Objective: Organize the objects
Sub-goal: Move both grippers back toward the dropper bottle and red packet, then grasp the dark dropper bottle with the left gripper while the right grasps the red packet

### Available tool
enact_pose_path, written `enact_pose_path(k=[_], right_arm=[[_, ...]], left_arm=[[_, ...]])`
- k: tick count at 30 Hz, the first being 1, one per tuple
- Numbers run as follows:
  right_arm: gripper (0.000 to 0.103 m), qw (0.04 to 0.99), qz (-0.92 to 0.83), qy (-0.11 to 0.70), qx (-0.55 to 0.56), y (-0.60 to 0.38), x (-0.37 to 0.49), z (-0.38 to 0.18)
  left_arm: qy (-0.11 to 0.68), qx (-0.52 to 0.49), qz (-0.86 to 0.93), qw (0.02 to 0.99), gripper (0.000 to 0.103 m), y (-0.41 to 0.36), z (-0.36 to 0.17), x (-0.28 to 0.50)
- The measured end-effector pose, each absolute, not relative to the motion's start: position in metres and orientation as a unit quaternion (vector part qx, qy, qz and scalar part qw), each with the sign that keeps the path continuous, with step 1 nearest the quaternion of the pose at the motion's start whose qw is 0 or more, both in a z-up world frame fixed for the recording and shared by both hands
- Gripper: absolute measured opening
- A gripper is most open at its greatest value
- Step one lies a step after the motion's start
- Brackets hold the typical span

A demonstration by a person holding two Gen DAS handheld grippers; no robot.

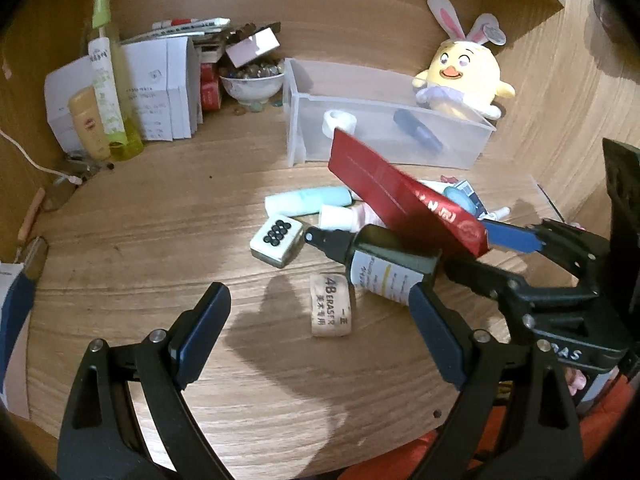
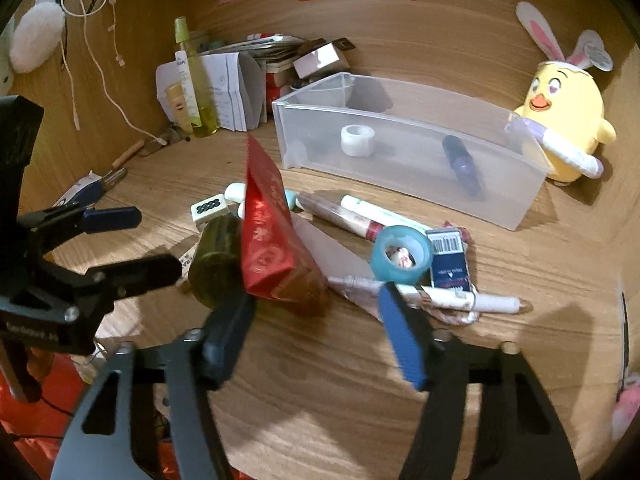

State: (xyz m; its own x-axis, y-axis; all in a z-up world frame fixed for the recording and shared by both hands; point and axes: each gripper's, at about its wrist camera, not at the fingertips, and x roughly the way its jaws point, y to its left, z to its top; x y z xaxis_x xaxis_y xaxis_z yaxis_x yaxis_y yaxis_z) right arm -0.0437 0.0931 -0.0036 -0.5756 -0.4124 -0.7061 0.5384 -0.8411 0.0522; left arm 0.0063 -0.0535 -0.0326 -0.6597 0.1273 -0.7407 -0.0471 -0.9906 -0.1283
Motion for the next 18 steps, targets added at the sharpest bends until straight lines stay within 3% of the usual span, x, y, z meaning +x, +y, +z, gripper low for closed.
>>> enact_pose_path(k=[6,9,18], right_arm=[[0.038,0.279,-0.88,0.089,0.373,0.086,-0.052,-0.004],[0.026,0.289,-0.878,0.085,0.373,0.085,-0.056,-0.003],[0.025,0.29,-0.887,0.066,0.352,0.092,-0.058,0.009]], left_arm=[[-0.042,-0.415,0.906,0.068,0.091,-0.044,-0.038,0.001],[-0.039,-0.414,0.906,0.076,0.091,-0.039,-0.038,-0.004],[-0.061,-0.414,0.903,0.091,0.091,-0.033,-0.038,-0.021]])
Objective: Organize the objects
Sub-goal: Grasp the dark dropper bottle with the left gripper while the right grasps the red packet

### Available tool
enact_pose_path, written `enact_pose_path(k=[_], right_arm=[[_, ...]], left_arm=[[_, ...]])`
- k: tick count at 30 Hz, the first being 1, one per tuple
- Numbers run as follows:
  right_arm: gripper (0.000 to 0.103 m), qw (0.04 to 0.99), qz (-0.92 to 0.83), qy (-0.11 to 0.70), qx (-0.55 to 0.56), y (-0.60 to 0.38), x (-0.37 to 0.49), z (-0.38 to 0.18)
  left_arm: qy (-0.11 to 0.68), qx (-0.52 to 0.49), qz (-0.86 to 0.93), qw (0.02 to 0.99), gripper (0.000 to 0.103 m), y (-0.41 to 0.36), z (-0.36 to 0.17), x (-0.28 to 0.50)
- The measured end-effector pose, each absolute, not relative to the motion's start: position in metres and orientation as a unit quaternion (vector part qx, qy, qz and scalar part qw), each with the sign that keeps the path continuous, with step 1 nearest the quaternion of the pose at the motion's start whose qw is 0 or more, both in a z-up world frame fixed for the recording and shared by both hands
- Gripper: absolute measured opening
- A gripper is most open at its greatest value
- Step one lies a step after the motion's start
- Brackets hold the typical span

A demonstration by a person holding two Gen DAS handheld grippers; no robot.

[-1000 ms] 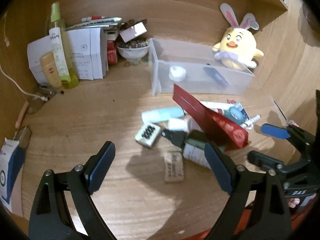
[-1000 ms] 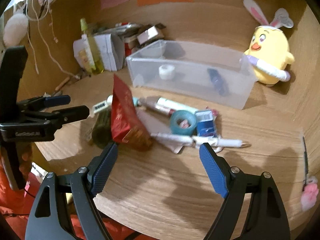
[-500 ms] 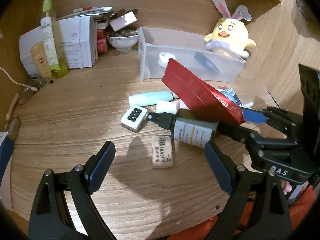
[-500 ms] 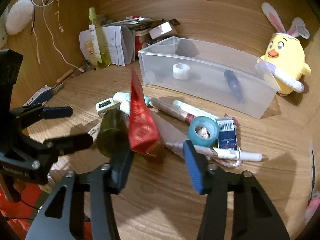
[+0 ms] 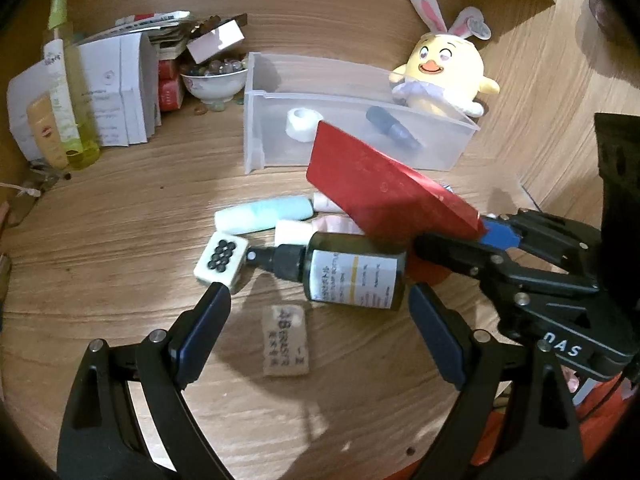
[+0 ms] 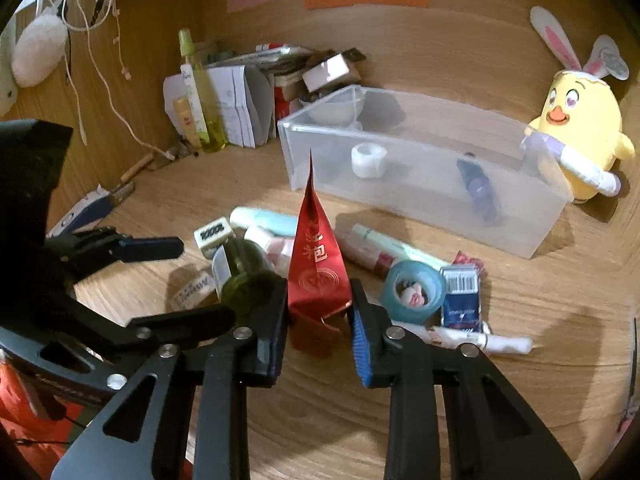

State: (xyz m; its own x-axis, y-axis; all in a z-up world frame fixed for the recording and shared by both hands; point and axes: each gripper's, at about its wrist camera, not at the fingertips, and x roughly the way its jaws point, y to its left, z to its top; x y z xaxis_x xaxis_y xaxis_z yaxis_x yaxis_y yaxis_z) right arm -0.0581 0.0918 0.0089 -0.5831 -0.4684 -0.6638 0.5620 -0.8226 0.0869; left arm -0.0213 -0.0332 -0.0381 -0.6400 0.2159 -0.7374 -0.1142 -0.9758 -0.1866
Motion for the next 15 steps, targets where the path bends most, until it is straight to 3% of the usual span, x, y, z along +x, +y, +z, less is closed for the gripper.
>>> enact_pose_path(k=[9,15], right_arm=[[0.025,0.279,-0.903,0.055,0.321,0.105,-0.062,0.032],[0.025,0.276,-0.909,0.049,0.308,0.111,-0.063,0.041]], left_arm=[[-0.064,-0.403,0.909,0.085,0.09,-0.024,-0.034,-0.032],[-0.062,-0.402,0.909,0.095,0.063,-0.02,-0.035,-0.035]])
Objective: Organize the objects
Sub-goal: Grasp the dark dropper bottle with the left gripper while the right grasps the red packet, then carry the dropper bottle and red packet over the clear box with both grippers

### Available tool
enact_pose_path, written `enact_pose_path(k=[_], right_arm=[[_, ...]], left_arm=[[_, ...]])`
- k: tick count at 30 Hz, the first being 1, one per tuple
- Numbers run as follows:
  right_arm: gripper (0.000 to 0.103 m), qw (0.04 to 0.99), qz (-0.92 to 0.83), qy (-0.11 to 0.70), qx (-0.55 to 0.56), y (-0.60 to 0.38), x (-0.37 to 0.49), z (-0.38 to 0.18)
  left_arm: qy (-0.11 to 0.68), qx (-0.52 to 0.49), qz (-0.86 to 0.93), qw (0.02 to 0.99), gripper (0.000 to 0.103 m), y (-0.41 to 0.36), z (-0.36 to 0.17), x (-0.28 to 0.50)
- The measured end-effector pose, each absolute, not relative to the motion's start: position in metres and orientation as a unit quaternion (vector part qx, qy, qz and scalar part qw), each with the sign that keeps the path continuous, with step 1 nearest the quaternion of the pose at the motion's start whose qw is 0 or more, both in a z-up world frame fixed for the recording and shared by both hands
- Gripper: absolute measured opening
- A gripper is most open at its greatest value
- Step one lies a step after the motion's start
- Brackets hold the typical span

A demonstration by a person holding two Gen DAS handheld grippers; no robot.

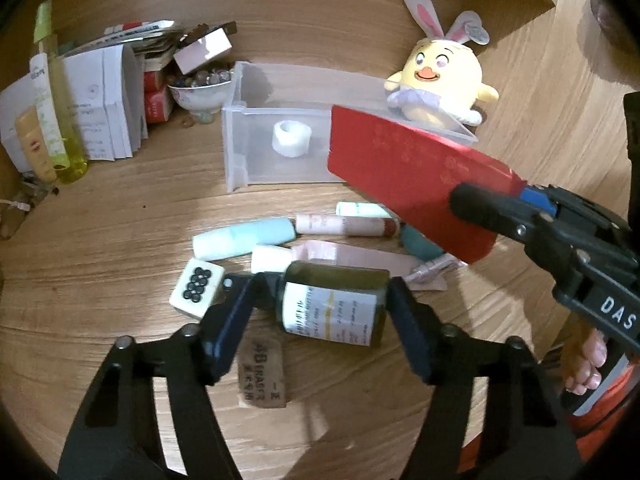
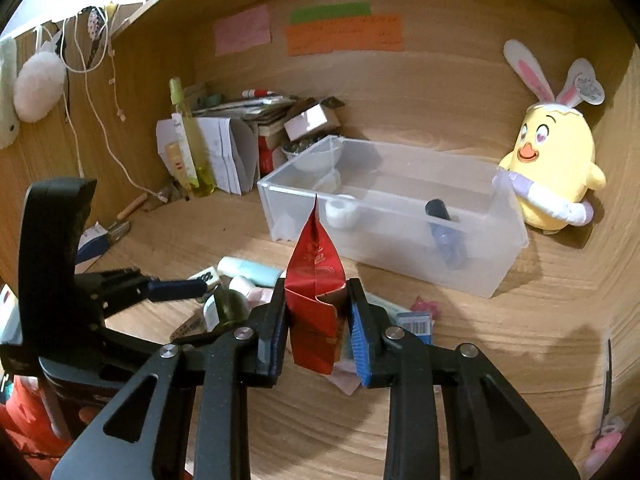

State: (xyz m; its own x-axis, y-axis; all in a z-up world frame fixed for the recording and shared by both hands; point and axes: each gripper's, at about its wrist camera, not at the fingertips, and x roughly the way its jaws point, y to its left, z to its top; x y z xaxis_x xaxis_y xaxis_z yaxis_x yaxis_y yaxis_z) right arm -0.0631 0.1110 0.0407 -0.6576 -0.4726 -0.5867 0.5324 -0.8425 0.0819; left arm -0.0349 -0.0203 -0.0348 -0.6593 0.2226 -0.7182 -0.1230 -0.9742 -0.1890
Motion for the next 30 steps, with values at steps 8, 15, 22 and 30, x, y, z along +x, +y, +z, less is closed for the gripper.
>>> enact_pose_path(k=[8,15,22,30], right_arm=[[0.025,0.272,-0.913,0.035,0.301,0.121,-0.065,0.046],[0.025,0.263,-0.921,0.024,0.288,0.135,-0.068,0.056],[0.025,0.258,-0.927,0.014,0.272,0.145,-0.073,0.068],[0.025,0.262,-0.933,0.009,0.248,0.154,-0.075,0.086]], left_arm=[[-0.049,-0.383,0.917,0.102,0.054,-0.015,-0.025,-0.031],[-0.049,-0.359,0.926,0.104,0.054,-0.014,-0.007,-0.031],[-0.045,-0.328,0.939,0.095,0.054,-0.014,0.017,-0.037],[-0.042,-0.296,0.95,0.086,0.054,-0.014,0.042,-0.046]])
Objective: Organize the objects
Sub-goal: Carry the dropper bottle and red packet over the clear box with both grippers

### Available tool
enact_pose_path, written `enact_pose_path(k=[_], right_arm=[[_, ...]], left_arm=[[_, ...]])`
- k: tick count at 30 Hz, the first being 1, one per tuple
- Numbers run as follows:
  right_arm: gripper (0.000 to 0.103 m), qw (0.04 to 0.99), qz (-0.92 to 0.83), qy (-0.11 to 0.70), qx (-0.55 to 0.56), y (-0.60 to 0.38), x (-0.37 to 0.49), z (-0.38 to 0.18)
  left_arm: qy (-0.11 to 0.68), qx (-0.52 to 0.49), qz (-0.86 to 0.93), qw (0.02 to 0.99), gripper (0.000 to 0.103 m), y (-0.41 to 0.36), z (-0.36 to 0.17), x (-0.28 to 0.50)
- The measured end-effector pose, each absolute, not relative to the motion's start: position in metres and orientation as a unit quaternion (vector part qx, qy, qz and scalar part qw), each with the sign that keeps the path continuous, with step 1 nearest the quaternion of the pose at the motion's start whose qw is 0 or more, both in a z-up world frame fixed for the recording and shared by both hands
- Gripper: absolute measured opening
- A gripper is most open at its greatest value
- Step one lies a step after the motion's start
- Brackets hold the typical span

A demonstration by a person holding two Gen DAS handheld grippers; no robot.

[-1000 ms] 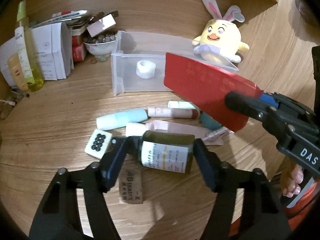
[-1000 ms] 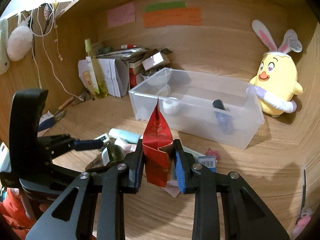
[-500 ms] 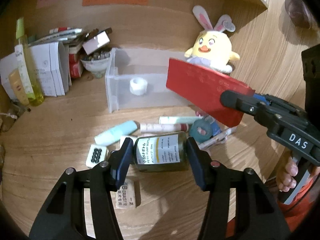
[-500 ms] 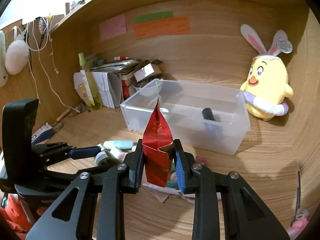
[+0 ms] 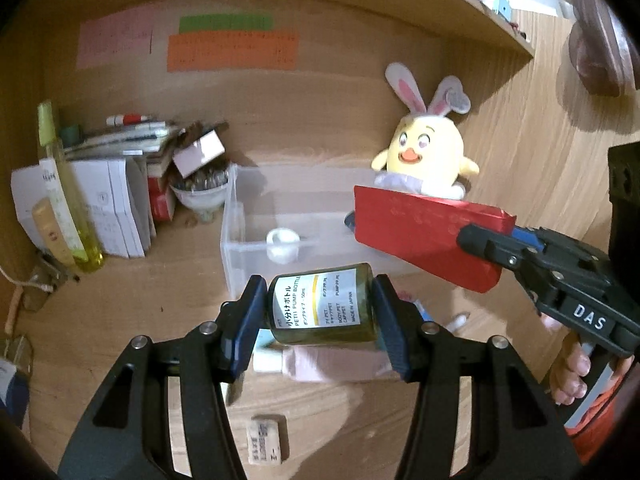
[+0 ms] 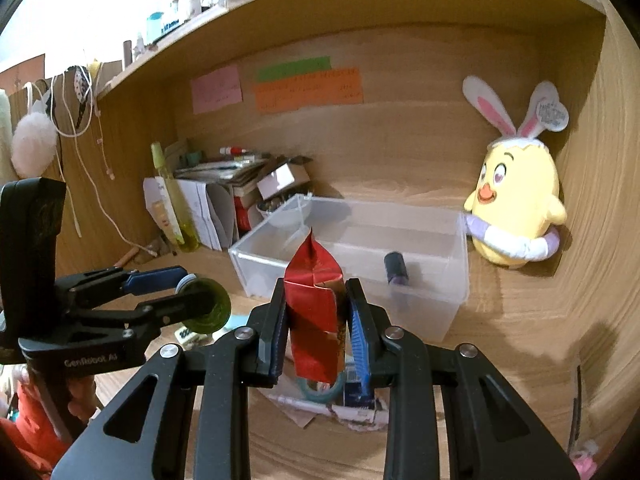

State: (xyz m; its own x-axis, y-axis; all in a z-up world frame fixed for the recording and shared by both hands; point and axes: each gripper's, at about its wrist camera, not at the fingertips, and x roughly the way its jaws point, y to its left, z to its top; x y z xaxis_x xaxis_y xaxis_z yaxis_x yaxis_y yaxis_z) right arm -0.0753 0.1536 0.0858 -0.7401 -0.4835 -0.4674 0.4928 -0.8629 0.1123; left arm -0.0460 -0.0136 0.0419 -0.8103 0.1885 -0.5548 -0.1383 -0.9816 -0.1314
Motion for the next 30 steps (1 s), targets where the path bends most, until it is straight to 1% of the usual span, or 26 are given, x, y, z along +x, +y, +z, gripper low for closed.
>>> enact_pose_path(k=[8,15,30], right_arm=[[0.025,0.257,-0.942,0.005,0.216,0.163,-0.077,0.106],[0.025,0.233,-0.951,0.007,0.203,0.173,-0.095,0.115],[0.025,0.203,-0.955,0.036,0.215,0.171,-0.151,0.108]], left_arm=[[-0.043,-0.279,0.956,0.082,0.054,-0.014,0.06,-0.062],[-0.034,-0.276,0.958,0.074,0.054,-0.014,0.069,-0.085],[-0.015,-0.295,0.952,0.08,0.054,0.0,0.069,-0.142]])
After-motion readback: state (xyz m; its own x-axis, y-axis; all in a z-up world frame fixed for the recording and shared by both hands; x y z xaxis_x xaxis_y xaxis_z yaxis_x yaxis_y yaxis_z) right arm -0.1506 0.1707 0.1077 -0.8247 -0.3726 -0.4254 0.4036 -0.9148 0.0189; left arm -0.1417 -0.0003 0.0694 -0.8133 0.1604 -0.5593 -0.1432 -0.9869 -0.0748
